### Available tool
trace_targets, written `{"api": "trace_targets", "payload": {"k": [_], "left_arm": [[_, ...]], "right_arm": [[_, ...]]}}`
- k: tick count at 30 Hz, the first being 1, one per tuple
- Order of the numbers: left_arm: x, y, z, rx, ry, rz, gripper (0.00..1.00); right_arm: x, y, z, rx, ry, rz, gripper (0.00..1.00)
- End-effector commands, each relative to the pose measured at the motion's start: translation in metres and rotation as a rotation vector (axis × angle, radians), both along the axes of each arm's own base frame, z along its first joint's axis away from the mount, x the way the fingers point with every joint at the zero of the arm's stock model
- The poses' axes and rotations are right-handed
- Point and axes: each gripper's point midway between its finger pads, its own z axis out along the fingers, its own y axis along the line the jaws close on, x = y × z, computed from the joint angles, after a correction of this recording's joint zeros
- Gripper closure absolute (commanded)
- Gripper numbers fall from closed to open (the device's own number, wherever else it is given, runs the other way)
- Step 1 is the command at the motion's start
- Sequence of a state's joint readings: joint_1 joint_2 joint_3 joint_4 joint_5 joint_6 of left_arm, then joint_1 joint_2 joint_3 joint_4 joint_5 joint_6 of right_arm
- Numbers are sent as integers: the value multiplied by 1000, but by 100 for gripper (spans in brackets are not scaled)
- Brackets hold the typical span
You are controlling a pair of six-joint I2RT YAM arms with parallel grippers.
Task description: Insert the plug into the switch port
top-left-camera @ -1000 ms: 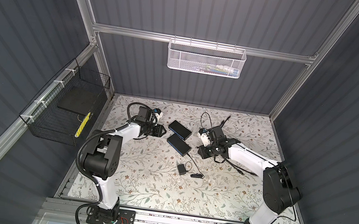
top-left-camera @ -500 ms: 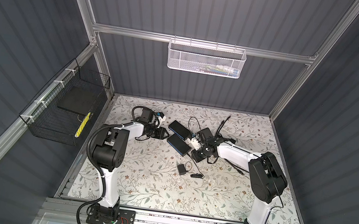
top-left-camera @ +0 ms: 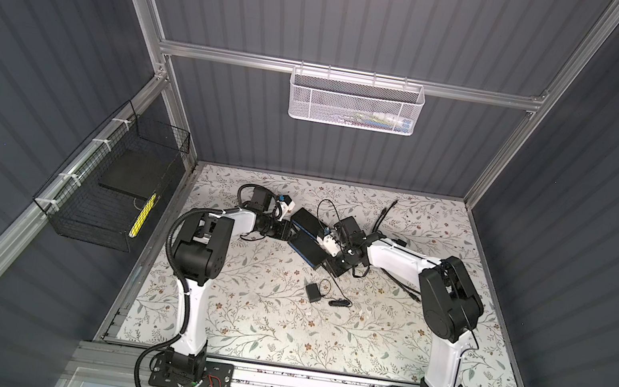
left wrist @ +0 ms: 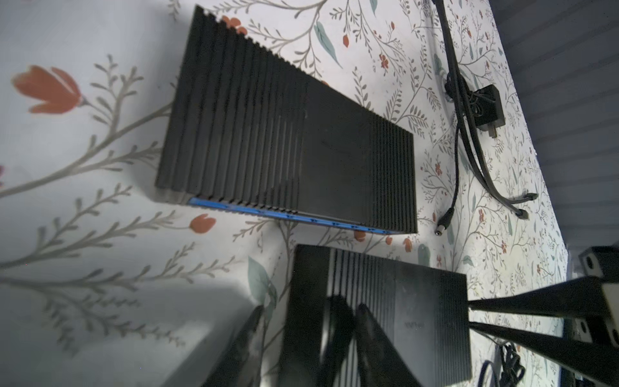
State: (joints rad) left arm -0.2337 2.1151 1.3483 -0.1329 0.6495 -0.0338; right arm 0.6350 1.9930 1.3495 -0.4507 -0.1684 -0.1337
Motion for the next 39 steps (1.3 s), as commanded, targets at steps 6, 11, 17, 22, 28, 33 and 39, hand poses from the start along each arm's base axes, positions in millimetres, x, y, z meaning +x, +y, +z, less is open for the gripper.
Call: {"api": "trace_targets", "payload": {"k": [6,11,17,22,28,33,39], "left_arm": [[0,-15,-5,-29,7,-46,56],[-2,-17,-7,-22,11,-52,57],[-3,-18,-7,-15,9,-53,58],[-5,-18,-7,-15,9,-56,58],[-5,-19,-4,-16,3,-58,58],[-7,-19,-7,-13,9,-60,59],[-8,-19,-5,-13,8,-61,59]], "right_arm": [[-13,-2,-3,-32,43,22,84],[-15,-2,5,-17,40,15,84],[-22,5,2,0,62,28,84],[-24,10,-4,6,68,28,85],[-24,8,-13,-10,79,24,88],[-25,4,-18,-29,76,20,88],[-24,1,-25,-46,68,13,87]]}}
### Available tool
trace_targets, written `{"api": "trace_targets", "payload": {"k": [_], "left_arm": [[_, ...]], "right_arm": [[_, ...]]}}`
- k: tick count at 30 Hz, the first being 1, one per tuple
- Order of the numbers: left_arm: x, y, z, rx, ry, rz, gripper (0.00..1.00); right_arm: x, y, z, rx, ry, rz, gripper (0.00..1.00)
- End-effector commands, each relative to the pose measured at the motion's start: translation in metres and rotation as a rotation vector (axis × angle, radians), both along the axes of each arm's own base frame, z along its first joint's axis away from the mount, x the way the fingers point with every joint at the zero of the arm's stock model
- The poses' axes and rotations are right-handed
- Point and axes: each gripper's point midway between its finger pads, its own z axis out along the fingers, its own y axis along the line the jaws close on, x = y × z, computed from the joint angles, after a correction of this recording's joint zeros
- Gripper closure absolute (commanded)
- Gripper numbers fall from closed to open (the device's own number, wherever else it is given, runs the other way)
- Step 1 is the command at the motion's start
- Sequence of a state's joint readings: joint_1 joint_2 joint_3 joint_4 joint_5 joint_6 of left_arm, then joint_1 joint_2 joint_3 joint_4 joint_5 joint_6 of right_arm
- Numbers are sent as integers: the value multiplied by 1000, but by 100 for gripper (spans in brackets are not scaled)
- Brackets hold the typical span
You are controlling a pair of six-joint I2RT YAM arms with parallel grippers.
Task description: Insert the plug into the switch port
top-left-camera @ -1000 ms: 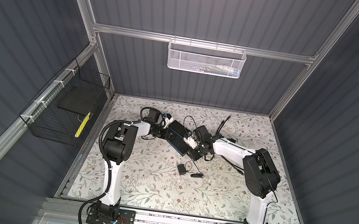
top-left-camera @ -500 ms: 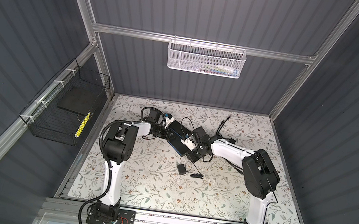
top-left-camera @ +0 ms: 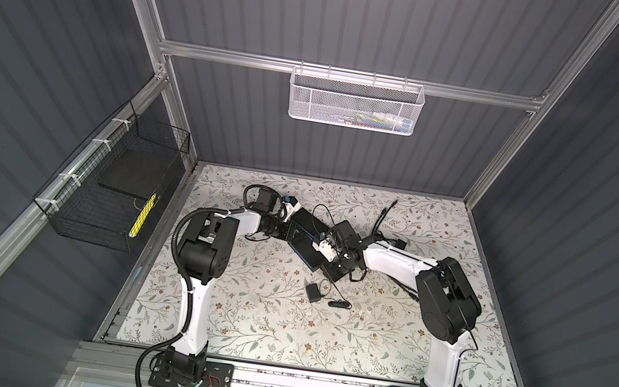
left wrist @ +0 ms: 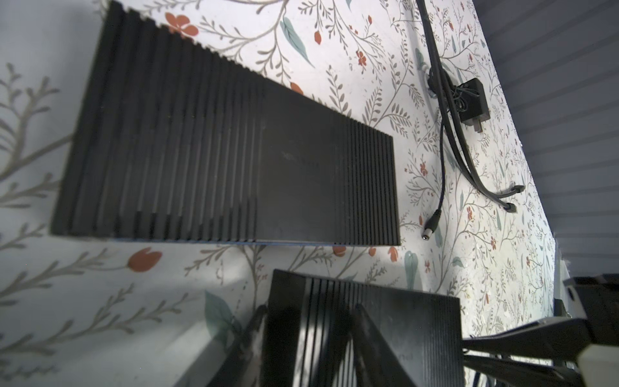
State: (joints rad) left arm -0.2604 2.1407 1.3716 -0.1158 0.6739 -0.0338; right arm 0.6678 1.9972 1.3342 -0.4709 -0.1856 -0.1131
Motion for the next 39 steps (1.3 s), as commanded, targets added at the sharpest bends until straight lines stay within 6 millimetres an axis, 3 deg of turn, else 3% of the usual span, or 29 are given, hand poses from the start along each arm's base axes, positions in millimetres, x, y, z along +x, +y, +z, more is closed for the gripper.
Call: {"api": "trace_targets", "payload": {"k": [1,12,19,39], "left_arm": [[-7,-2,-5,11,16,-21,59],[-10,-1,-9,30,21,-18,60],[-12,5,-10,69,10,1,62],[-31,-9,-32,146,12,-50,63]], "right_arm": [[-4,-6,-18,-41,18,-6,87],[-3,-6,-16,-44,14,-11,100],[0,-2,-11,-41,14,-33,100],[18,13,24,3,-72,-47,100]]}}
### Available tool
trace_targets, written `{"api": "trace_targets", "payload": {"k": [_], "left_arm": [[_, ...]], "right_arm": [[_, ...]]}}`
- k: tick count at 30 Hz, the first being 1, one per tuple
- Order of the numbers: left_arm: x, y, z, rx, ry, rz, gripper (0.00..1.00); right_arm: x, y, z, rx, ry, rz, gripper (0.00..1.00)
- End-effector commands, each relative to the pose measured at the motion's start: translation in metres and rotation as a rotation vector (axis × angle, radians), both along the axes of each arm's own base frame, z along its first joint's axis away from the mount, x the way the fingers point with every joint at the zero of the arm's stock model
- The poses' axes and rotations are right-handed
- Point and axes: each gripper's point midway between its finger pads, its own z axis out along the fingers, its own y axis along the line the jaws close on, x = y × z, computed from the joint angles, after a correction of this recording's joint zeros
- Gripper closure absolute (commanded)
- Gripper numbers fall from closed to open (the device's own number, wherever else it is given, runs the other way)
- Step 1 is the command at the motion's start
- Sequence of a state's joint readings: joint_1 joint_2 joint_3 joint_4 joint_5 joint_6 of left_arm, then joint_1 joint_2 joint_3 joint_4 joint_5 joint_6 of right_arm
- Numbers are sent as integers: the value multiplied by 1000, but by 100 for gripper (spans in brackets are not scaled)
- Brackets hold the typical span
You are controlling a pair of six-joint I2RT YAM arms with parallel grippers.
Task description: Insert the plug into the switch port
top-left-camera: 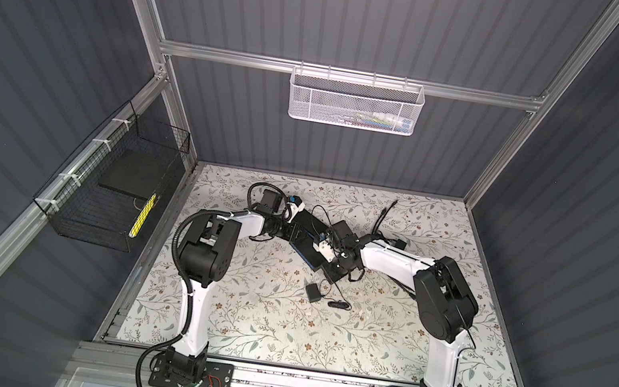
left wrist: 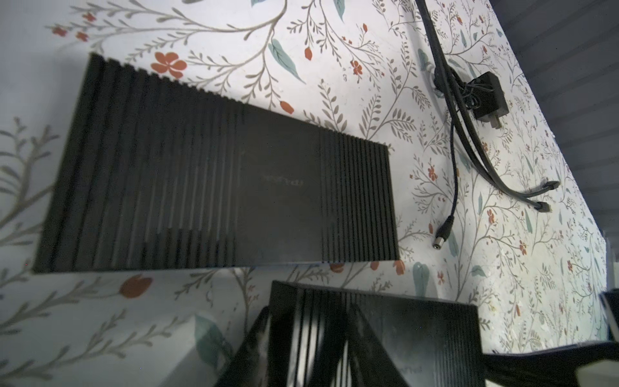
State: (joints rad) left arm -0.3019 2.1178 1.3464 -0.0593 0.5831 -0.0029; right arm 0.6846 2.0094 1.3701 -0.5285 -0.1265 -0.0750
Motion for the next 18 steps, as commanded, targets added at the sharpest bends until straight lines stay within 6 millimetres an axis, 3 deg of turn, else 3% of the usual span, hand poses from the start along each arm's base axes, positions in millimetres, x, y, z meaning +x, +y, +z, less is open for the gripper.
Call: {"api": "trace_targets", "payload": {"k": [1,14,18], "left_arm": [[-34,1,-34,87,109,-35,63],[-40,1,-43,123,123,-21,64],[-42,-1,-43,116,128,-23,65]], "right_arm": [[18,18,26,63,-82,-7,100],[24,24,39,91,-102,-44,100],[22,20,32,71,-96,-65,100]]}}
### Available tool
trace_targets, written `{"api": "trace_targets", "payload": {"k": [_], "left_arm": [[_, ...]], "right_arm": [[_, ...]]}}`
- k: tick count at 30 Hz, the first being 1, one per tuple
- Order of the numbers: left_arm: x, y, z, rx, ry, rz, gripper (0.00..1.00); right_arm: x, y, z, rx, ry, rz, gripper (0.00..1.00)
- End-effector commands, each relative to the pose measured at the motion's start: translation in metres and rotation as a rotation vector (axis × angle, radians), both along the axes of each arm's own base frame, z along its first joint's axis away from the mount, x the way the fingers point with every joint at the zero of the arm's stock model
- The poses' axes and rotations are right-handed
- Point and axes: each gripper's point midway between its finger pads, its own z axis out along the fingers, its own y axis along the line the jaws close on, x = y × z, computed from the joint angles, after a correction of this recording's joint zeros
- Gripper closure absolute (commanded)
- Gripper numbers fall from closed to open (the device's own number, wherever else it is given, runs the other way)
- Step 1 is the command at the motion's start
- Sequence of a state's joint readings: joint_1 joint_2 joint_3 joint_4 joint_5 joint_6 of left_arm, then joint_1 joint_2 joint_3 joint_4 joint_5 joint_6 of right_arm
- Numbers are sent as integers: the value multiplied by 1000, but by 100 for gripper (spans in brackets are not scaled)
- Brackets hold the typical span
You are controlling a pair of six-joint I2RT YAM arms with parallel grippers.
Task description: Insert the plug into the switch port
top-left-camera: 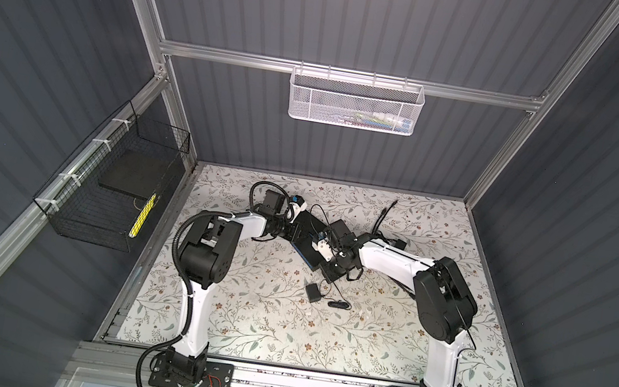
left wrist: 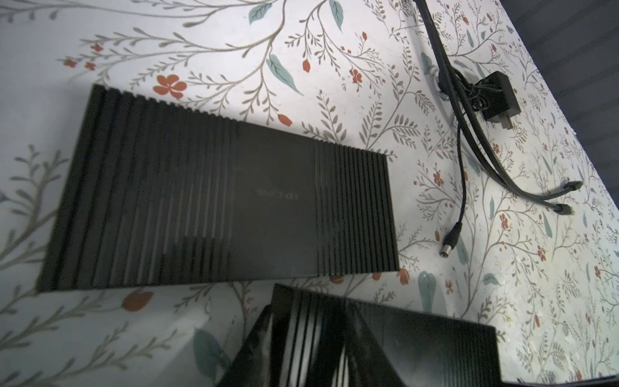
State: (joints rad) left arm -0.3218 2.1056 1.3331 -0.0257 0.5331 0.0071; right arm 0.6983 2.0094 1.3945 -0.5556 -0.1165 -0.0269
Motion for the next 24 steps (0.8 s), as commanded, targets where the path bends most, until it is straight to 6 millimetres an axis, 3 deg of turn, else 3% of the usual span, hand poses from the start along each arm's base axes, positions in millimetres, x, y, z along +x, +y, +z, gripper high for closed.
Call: {"api": "trace_targets", "payload": {"k": [1,9,24], "left_arm": [[-45,3,-45,87,179,-24,65],[-55,-3,-45,73,193,-56,65],[-78,-15,-46,78,232,-125,65]], "right_arm": [[23,14,24,64,-108,-35,100],[26,8,9,34,-107,-89,100],[39,13,22,71,-159,-109,100]]}}
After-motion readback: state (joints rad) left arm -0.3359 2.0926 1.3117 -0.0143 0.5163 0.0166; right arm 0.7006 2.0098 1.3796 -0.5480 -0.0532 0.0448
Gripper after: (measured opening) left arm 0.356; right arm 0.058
